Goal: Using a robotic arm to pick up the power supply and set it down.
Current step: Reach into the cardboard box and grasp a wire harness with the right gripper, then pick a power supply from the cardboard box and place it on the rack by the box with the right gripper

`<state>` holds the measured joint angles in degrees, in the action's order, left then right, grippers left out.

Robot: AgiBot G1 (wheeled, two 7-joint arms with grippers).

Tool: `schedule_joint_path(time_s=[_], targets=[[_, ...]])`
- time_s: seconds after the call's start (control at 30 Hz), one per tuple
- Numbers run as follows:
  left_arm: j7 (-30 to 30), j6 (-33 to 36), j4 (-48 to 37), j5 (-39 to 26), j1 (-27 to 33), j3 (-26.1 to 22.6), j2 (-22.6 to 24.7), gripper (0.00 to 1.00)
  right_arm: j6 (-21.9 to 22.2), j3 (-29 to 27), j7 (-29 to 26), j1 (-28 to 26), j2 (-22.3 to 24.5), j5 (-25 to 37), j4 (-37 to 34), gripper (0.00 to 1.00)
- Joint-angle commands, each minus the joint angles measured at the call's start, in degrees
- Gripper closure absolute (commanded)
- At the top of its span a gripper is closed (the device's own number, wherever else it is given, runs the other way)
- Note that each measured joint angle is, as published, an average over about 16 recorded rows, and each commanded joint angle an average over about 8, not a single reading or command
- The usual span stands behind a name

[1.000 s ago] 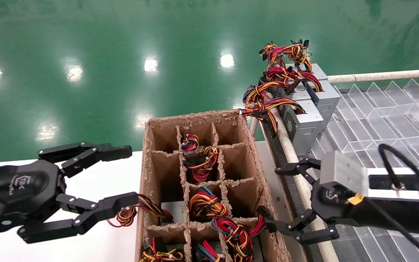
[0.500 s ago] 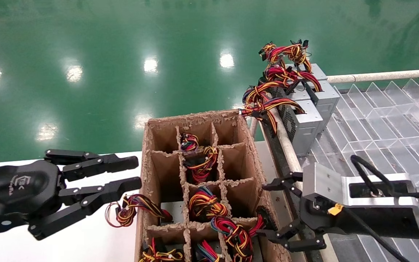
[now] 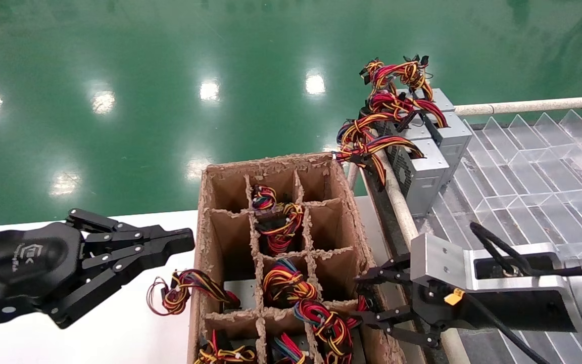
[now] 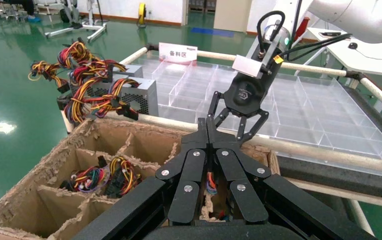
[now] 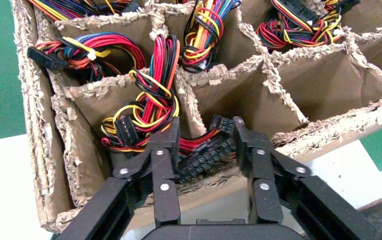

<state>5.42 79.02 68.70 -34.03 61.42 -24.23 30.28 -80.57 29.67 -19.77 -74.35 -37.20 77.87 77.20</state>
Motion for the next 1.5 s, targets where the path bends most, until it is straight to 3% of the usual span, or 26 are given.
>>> schedule_joint_path(time_s=[0.03, 0.63, 0.97, 1.27, 1.5], targets=[[0.00, 0.00, 0.00, 0.00, 0.00, 0.00, 0.00, 1.00, -0.09, 0.17, -0.21, -0.23, 0.01, 0.46, 0.01, 1.00], [0.00, 0.00, 0.00, 0.00, 0.00, 0.00, 0.00, 1.00, -2.41, 0.27, -0.46, -1.82, 0.36, -0.54, 0.14, 1.00], [0.00, 0.00, 0.00, 0.00, 0.00, 0.00, 0.00, 1.00, -4.85, -2.36, -0.09, -4.03, 1.57, -7.44, -0.10, 1.00], [0.00, 0.00, 0.00, 0.00, 0.00, 0.00, 0.00, 1.00, -8.08, -5.50, 0.87, -11.34, 3.63, -14.48, -0.68, 1.00], [0.00, 0.00, 0.00, 0.00, 0.00, 0.00, 0.00, 1.00, -9.08, -5.60, 2.51, -20.57, 5.11, -14.55, -1.55, 1.00]])
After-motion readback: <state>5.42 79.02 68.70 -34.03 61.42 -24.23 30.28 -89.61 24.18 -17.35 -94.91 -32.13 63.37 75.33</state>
